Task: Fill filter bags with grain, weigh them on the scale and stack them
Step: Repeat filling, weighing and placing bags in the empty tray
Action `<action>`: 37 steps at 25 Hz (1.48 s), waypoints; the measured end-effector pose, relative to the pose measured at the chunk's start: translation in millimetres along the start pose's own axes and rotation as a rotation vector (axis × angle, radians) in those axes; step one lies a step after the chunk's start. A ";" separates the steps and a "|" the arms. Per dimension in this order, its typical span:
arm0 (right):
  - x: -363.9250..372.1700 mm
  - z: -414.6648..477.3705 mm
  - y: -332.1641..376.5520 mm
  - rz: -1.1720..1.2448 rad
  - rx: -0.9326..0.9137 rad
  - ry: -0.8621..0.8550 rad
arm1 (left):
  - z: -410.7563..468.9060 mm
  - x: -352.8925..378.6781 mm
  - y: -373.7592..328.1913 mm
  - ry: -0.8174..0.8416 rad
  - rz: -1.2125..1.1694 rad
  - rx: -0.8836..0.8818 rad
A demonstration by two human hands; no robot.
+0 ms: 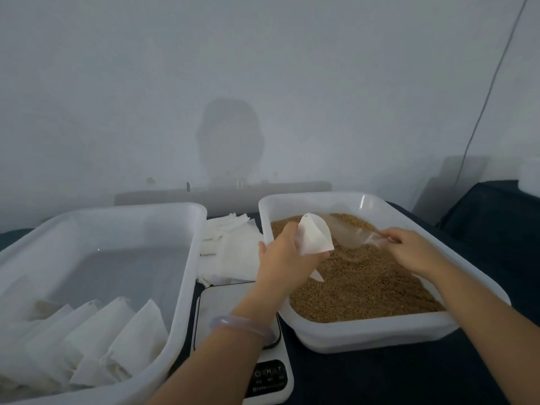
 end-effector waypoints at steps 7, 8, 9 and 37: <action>-21.0 -17.2 31.4 0.172 -0.167 -0.065 | 4.9 -16.3 21.2 -0.169 -0.021 -0.097; -24.2 -19.5 33.9 0.181 -0.185 -0.073 | 4.1 -15.7 23.0 -0.167 -0.029 -0.108; -28.9 -21.3 35.7 0.192 -0.198 -0.087 | 3.5 -15.0 24.0 -0.165 -0.034 -0.116; -96.8 -34.0 127.0 -0.561 -0.478 -0.105 | -0.6 4.5 7.0 -0.004 0.135 -0.001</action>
Point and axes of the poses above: each hand's wrist, its own z-axis towards the middle knuckle, its own x-axis out of the palm, y = z × x, the point moved 10 cm from there along z, towards the middle knuckle, and after that the axes turned 6 degrees about -z, right-handed, at the moved point
